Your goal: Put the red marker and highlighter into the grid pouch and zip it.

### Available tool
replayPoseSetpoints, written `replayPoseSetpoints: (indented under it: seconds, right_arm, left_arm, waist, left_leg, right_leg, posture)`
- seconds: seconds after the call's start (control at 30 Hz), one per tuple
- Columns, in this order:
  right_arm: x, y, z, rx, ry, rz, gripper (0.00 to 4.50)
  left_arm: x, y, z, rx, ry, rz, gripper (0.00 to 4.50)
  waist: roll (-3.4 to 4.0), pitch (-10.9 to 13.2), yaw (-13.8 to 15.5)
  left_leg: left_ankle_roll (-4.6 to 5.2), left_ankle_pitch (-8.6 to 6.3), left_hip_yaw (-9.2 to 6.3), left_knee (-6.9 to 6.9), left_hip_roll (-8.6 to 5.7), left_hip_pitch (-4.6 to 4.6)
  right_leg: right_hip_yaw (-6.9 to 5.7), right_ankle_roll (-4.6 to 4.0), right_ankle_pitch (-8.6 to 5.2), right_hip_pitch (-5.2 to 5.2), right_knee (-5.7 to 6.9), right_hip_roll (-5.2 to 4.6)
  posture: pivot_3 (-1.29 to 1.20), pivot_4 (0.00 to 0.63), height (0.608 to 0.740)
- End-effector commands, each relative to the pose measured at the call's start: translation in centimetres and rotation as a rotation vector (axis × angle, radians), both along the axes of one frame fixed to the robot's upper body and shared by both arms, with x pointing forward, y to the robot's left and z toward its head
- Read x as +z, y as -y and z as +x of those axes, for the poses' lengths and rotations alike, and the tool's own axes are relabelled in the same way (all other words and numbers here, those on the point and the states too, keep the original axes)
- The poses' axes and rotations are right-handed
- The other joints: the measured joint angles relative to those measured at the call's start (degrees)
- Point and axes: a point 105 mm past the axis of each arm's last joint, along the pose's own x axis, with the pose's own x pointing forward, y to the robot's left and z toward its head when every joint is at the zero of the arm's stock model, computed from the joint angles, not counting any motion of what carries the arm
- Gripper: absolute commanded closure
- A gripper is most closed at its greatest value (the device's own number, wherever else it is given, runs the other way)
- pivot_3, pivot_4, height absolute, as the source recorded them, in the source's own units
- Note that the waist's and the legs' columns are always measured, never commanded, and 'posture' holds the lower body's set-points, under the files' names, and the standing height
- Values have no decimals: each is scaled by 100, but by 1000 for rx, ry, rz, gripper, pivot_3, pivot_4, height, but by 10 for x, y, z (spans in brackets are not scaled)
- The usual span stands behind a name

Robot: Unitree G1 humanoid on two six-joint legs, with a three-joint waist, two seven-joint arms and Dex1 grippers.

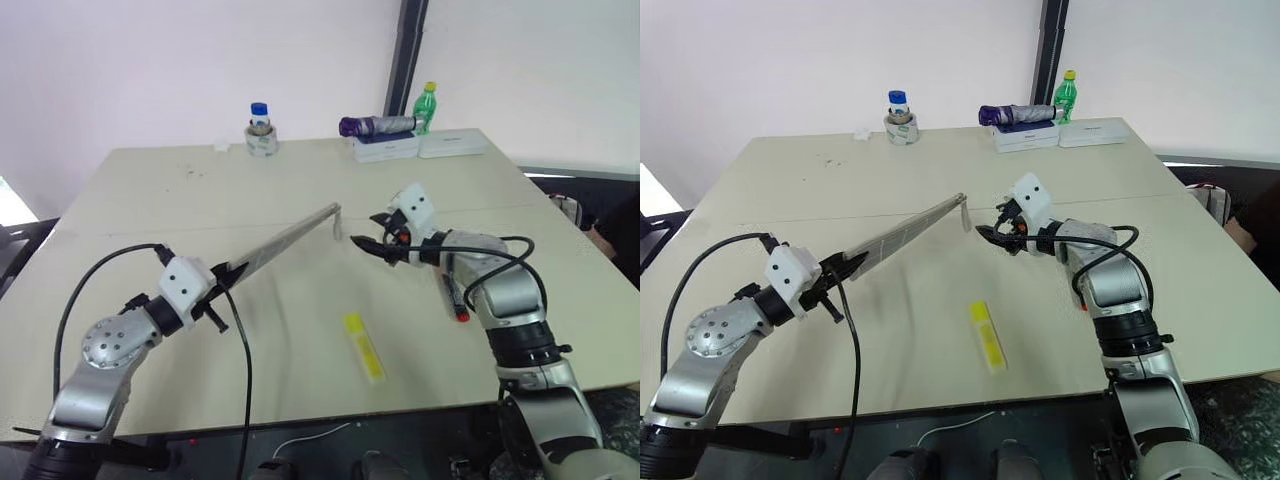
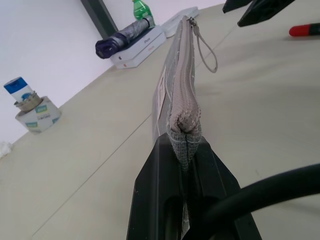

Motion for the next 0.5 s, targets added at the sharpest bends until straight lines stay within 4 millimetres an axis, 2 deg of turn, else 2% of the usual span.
replayPoseSetpoints:
  seconds: [0.03, 0.4, 0.5]
  right_arm:
    - [14, -11, 0, 7, 18, 75, 1196]
    - [16, -21, 16, -32, 3, 143, 1196]
    - [18, -24, 15, -13, 0, 153, 2060]
  left_arm:
    - [14, 8, -3, -25, 61, 2, 4500]
    - [11, 13, -7, -53, 62, 23, 4500]
    - [10, 13, -7, -52, 63, 24, 4500]
  waist:
    - [0, 0, 3]
    - [0, 0, 13]
    - [0, 0, 8]
  left_leg:
    - [0, 0, 0, 1, 0, 0]
    - [0, 0, 0, 2, -1, 0]
    - [0, 0, 0, 2, -1, 0]
  right_leg:
    - [0, 0, 0, 1, 0, 0]
    - [0, 0, 0, 1, 0, 0]
    - [0, 0, 0, 1, 0, 0]
  posture:
    - [0, 150, 740]
    - [0, 150, 740]
    - [0, 150, 740]
